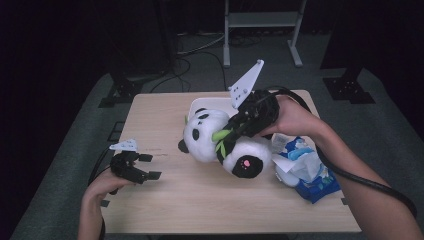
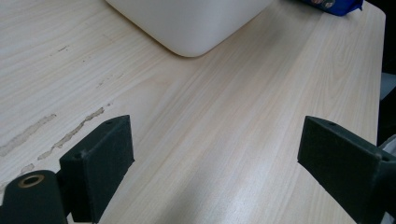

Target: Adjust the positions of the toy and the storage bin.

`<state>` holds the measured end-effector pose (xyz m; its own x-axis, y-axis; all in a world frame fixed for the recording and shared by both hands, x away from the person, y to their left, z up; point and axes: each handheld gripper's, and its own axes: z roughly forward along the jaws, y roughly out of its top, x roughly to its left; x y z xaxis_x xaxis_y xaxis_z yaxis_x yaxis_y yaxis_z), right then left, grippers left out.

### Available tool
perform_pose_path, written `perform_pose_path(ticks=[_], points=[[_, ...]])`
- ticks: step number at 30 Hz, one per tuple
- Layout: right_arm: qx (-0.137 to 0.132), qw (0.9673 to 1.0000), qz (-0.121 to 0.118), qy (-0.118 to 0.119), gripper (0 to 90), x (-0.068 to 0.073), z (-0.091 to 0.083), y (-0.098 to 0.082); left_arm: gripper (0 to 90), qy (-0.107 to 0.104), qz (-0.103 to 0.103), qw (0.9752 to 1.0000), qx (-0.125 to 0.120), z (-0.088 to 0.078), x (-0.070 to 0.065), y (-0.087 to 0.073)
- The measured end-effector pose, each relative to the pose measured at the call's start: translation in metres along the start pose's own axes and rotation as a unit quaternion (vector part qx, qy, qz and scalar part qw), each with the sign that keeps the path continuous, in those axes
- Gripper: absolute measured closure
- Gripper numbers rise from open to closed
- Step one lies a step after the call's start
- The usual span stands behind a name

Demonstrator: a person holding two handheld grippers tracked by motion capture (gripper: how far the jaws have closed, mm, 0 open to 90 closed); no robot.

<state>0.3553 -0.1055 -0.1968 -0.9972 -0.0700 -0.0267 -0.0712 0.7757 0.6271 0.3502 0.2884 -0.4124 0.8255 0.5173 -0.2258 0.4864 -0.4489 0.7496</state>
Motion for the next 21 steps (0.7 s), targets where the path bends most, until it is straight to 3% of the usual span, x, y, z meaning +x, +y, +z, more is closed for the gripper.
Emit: perform_pose_path(ticks=[21], points=[[0.009, 0.9999, 0.008, -0.012, 72.8, -0.038, -0.011, 0.003, 9.3, 0.001, -0.01, 0.9999, -0.006, -0.004, 0.004, -0.004]])
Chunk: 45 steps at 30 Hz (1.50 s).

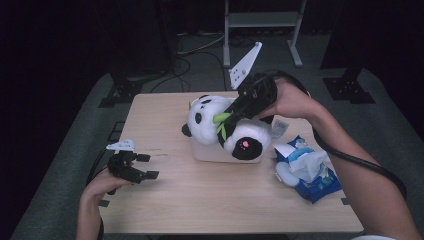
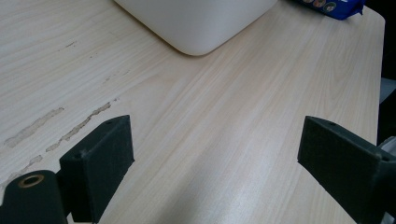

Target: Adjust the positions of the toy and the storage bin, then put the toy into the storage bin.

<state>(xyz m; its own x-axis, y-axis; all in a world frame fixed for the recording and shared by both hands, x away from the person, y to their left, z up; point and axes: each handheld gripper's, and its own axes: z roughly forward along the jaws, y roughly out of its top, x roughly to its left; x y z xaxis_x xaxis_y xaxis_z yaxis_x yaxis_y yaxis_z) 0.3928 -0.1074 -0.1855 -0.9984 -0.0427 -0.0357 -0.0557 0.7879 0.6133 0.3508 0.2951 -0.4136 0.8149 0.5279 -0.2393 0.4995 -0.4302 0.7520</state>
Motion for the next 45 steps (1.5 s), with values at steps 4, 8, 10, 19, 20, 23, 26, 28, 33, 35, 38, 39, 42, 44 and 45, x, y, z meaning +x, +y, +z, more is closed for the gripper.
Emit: perform_pose_path(ticks=[4, 8, 10, 19, 20, 23, 26, 28, 33, 35, 38, 39, 42, 44, 45], points=[[0.002, 1.0, -0.002, -0.002, 72.8, -0.008, -0.002, 0.002, 9.3, 0.001, -0.001, 1.0, 0.003, 0.0, 0.001, -0.001], [0.006, 1.0, 0.002, -0.006, 72.8, -0.019, -0.004, 0.003, 9.3, 0.002, 0.0, 1.0, 0.002, 0.0, 0.0, 0.0], [0.009, 0.9999, 0.002, -0.008, 72.8, -0.025, -0.004, 0.003, 9.3, 0.003, 0.001, 1.0, 0.004, -0.001, 0.0, -0.001], [0.019, 0.9996, 0.018, -0.006, 72.7, -0.055, 0.007, -0.004, 9.3, 0.003, -0.004, 1.0, 0.004, -0.001, 0.002, -0.002], [0.021, 0.9996, 0.018, -0.006, 72.8, -0.058, 0.009, -0.005, 9.3, 0.003, -0.004, 1.0, 0.004, -0.001, 0.003, -0.002], [0.024, 0.9995, 0.02, -0.008, 72.8, -0.066, 0.015, -0.009, 9.3, 0.004, -0.007, 1.0, 0.004, -0.001, 0.002, -0.003], [0.027, 0.9993, 0.025, -0.005, 72.8, -0.074, 0.022, -0.015, 9.3, 0.004, -0.007, 1.0, 0.002, -0.002, 0.002, -0.003], [0.032, 0.9991, 0.026, -0.005, 72.8, -0.077, 0.027, -0.018, 9.3, 0.005, -0.005, 1.0, 0.001, -0.004, 0.001, -0.003], [0.031, 0.9991, 0.028, 0.007, 72.8, -0.08, 0.039, -0.026, 9.3, 0.004, -0.004, 1.0, -0.002, -0.004, 0.0, -0.002], [0.024, 0.9992, 0.029, 0.013, 72.8, -0.08, 0.04, -0.027, 9.3, 0.003, -0.004, 1.0, 0.0, -0.003, 0.0, -0.002], [0.021, 0.9992, 0.027, 0.019, 72.8, -0.077, 0.04, -0.027, 9.3, 0.002, -0.003, 1.0, 0.002, -0.002, 0.001, -0.002], [0.019, 0.9993, 0.027, 0.019, 72.7, -0.075, 0.039, -0.027, 9.3, 0.002, -0.003, 1.0, 0.002, -0.002, 0.001, -0.002], [0.017, 0.9992, 0.024, 0.028, 72.7, -0.071, 0.039, -0.026, 9.3, 0.002, -0.002, 1.0, 0.002, -0.002, 0.0, -0.001], [0.018, 0.9992, 0.021, 0.03, 72.7, -0.068, 0.04, -0.025, 9.3, 0.002, -0.002, 1.0, 0.002, -0.001, 0.0, -0.001], [0.019, 0.9991, 0.019, 0.032, 72.7, -0.066, 0.041, -0.024, 9.3, 0.002, -0.001, 1.0, 0.003, -0.001, -0.001, -0.001]])
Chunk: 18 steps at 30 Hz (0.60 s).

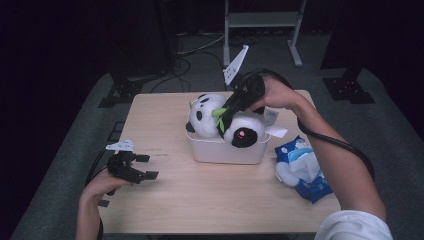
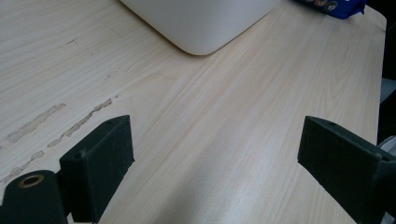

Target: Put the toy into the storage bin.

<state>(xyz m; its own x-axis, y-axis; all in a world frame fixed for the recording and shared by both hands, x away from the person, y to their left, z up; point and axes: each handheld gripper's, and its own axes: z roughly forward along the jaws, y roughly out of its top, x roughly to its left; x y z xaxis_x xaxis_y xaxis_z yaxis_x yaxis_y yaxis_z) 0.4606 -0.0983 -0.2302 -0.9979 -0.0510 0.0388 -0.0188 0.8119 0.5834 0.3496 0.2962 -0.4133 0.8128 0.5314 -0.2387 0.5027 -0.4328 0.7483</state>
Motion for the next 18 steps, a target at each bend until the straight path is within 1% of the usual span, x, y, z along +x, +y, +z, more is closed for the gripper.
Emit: perform_pose_path(ticks=[2, 5, 6, 7, 8, 12, 14, 18], points=[[0.003, 1.0, 0.0, 0.002, 72.7, 0.002, 0.002, 0.001, 9.3, -0.001, 0.002, 1.0, 0.0, 0.0, 0.0, 0.0], [0.002, 0.9999, 0.003, 0.015, 72.6, 0.004, 0.006, 0.001, 9.3, 0.0, 0.001, 1.0, -0.002, -0.001, 0.0, 0.0], [0.002, 0.9999, -0.001, 0.017, 72.6, 0.004, 0.008, 0.0, 9.3, 0.0, 0.001, 1.0, -0.002, -0.001, 0.0, 0.0], [0.004, 0.9998, 0.001, 0.02, 72.6, 0.005, 0.01, 0.0, 9.3, 0.001, -0.001, 1.0, -0.002, -0.001, 0.001, -0.001], [0.003, 0.9997, -0.003, 0.024, 72.6, 0.005, 0.012, 0.0, 9.3, 0.001, -0.001, 1.0, -0.002, -0.002, 0.001, -0.001], [0.009, 0.9993, -0.007, 0.036, 72.6, 0.008, 0.017, 0.002, 9.3, 0.0, -0.002, 1.0, -0.001, -0.001, 0.001, -0.001], [0.01, 0.9993, -0.008, 0.035, 72.5, 0.008, 0.018, 0.003, 9.3, 0.0, -0.001, 1.0, -0.001, -0.001, 0.001, -0.001], [0.003, 0.9997, -0.006, 0.025, 72.5, 0.007, 0.012, 0.002, 9.3, 0.001, -0.001, 1.0, -0.002, -0.002, 0.001, -0.001]])
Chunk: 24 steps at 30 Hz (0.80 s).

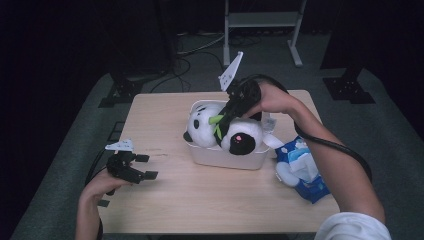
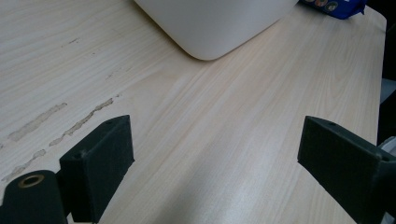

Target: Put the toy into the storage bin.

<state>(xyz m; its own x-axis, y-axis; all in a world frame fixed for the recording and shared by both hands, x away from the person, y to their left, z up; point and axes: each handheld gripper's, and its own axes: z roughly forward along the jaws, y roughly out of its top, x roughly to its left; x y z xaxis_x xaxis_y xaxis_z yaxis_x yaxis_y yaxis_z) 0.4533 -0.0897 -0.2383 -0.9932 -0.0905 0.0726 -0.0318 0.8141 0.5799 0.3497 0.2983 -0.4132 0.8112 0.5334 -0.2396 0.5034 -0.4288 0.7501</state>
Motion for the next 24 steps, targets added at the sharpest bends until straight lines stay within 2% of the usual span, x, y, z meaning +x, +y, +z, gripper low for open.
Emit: perform_pose_path(ticks=[3, 15, 24], points=[[-0.008, 1.0, -0.003, -0.001, 72.6, 0.001, -0.003, 0.0, 9.3, 0.0, 0.0, 1.0, 0.001, 0.001, 0.0, 0.0], [-0.007, 0.9998, -0.004, 0.019, 72.5, 0.004, 0.0, 0.001, 9.3, 0.0, 0.001, 1.0, -0.001, 0.0, 0.0, 0.001], [-0.002, 1.0, 0.004, -0.005, 72.6, -0.007, -0.007, -0.003, 9.3, -0.001, 0.0, 1.0, -0.001, 0.0, 0.0, 0.0]])
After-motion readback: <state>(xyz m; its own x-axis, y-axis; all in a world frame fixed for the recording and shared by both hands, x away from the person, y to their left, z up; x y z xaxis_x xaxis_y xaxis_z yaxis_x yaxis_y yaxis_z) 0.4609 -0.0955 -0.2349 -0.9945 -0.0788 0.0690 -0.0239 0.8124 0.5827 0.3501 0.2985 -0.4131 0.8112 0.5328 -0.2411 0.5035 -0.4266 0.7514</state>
